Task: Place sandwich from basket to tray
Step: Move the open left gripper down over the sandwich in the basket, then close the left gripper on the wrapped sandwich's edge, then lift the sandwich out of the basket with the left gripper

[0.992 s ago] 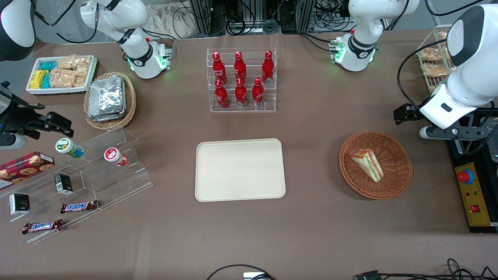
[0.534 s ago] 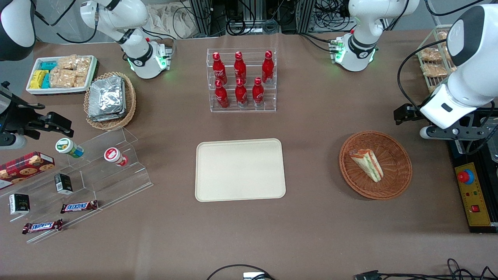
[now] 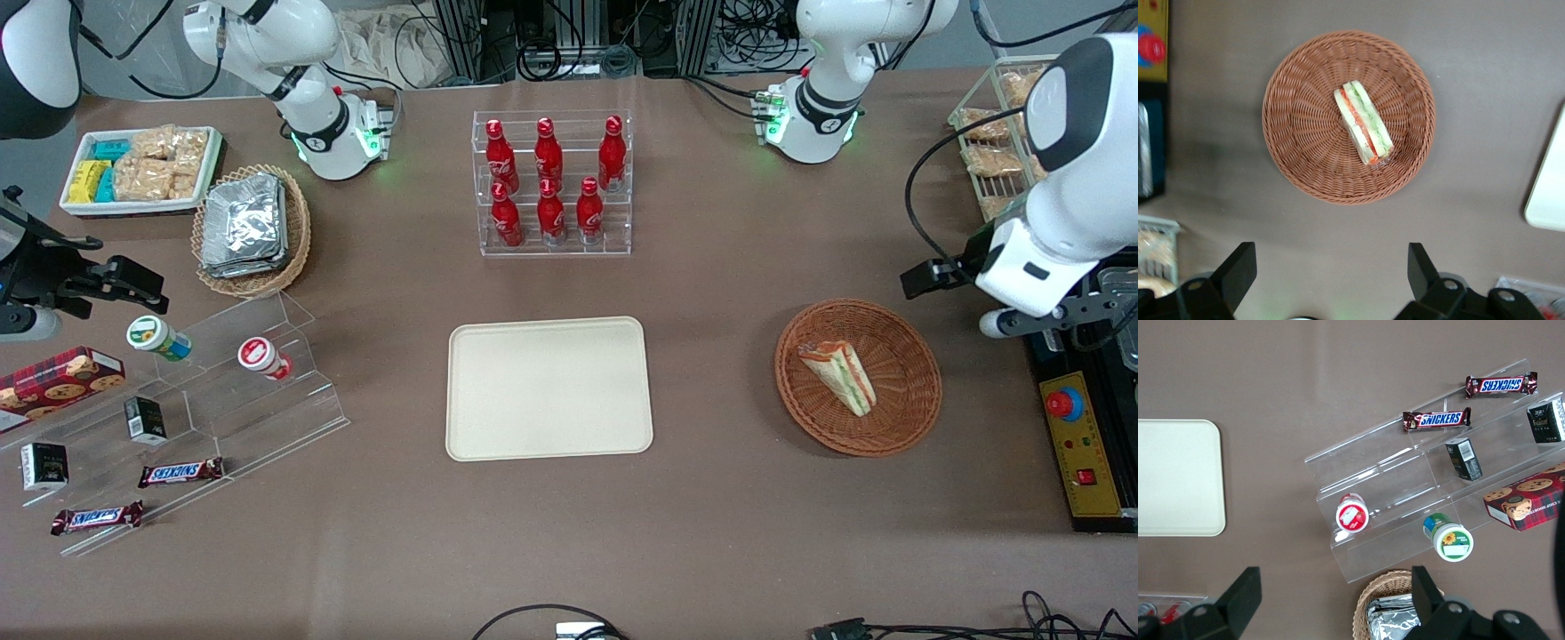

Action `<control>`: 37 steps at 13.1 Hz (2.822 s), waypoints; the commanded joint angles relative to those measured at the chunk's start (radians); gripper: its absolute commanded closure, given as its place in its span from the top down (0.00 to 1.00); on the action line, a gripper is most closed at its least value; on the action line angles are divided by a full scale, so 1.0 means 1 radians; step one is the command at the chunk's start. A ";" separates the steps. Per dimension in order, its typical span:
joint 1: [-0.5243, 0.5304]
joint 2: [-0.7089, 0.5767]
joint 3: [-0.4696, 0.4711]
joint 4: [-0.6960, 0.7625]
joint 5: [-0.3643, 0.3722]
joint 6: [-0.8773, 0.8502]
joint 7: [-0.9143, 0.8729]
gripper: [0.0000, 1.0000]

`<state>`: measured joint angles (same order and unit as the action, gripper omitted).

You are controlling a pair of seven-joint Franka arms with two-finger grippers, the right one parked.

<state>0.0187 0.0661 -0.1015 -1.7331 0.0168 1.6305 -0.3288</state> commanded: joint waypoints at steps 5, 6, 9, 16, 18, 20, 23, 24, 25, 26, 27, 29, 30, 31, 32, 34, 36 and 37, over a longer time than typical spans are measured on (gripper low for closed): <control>0.004 0.223 -0.003 0.010 -0.023 0.135 -0.222 0.99; 0.004 0.254 -0.003 0.003 -0.023 0.169 -0.245 0.99; 0.001 0.322 -0.003 -0.031 -0.023 0.268 -0.309 0.99; -0.006 0.409 -0.004 -0.147 -0.025 0.497 -0.369 0.99; -0.006 0.426 -0.004 -0.157 -0.025 0.509 -0.371 0.98; -0.006 0.434 -0.004 -0.157 -0.023 0.511 -0.369 0.30; -0.008 0.390 -0.012 -0.155 -0.021 0.487 -0.357 0.00; -0.008 0.365 -0.013 -0.148 -0.015 0.444 -0.346 0.00; -0.008 0.335 -0.015 -0.138 -0.012 0.406 -0.322 0.00; -0.008 0.295 -0.029 -0.134 -0.012 0.379 -0.271 0.00; -0.008 0.256 -0.036 -0.131 -0.012 0.355 -0.225 0.00; -0.008 0.186 -0.064 -0.117 -0.015 0.326 -0.105 0.00; -0.008 0.172 -0.084 -0.088 -0.020 0.306 -0.040 0.00; -0.008 0.176 -0.111 -0.039 -0.021 0.272 -0.004 0.00; -0.008 0.190 -0.148 0.015 -0.024 0.232 0.002 0.00; -0.010 0.239 -0.240 0.113 -0.053 0.178 -0.027 0.00; -0.025 0.293 -0.297 0.159 -0.095 0.180 -0.108 0.00; -0.051 0.331 -0.306 0.196 -0.095 0.181 -0.124 0.00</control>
<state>-0.0039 0.3018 -0.3862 -1.6387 -0.0617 1.8365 -0.4137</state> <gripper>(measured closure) 0.806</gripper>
